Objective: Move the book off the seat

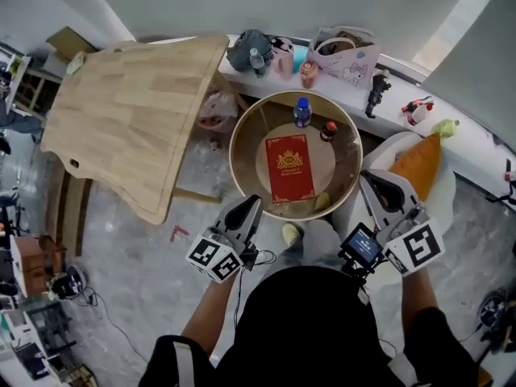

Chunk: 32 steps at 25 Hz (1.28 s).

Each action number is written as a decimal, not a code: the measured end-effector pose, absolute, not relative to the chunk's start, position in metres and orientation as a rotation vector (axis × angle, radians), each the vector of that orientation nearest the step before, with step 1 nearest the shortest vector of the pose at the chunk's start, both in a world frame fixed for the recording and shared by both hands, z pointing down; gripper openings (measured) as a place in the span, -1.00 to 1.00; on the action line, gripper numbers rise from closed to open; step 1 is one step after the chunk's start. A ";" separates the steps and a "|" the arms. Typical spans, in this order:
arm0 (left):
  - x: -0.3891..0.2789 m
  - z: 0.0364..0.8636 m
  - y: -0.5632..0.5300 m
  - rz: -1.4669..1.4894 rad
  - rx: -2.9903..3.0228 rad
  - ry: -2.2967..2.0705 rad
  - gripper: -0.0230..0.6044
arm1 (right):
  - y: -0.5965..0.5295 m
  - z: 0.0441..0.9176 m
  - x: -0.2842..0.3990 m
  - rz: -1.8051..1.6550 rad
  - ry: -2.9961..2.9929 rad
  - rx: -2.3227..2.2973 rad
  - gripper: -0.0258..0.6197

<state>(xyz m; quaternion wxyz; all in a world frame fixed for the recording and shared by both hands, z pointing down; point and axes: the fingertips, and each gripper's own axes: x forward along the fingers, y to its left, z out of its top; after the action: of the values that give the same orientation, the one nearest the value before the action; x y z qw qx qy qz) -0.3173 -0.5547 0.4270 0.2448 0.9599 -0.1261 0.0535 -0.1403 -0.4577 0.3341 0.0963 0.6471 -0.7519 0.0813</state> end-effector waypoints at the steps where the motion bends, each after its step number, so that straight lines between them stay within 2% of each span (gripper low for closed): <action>1: -0.321 0.420 -0.552 0.127 2.627 -0.354 -0.82 | -0.457 0.333 -0.143 0.235 -2.233 1.913 -0.89; 4: -0.328 0.404 -0.542 0.109 2.646 -0.363 -0.88 | -0.449 0.328 -0.147 0.236 -2.245 1.920 -0.89; 14: -0.338 0.390 -0.477 0.340 2.882 -0.380 -0.88 | -0.410 0.325 -0.156 0.233 -2.277 1.859 -0.89; 32: -0.357 0.320 -0.284 0.154 2.820 -0.588 -0.88 | -0.234 0.277 -0.163 0.086 -2.393 1.834 -0.89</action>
<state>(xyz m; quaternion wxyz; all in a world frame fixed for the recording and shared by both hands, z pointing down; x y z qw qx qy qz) -0.3571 -0.2841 0.3200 0.1279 0.9695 -0.2022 0.0530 -0.1629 -0.2338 0.2769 0.0626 0.6068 -0.7919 0.0286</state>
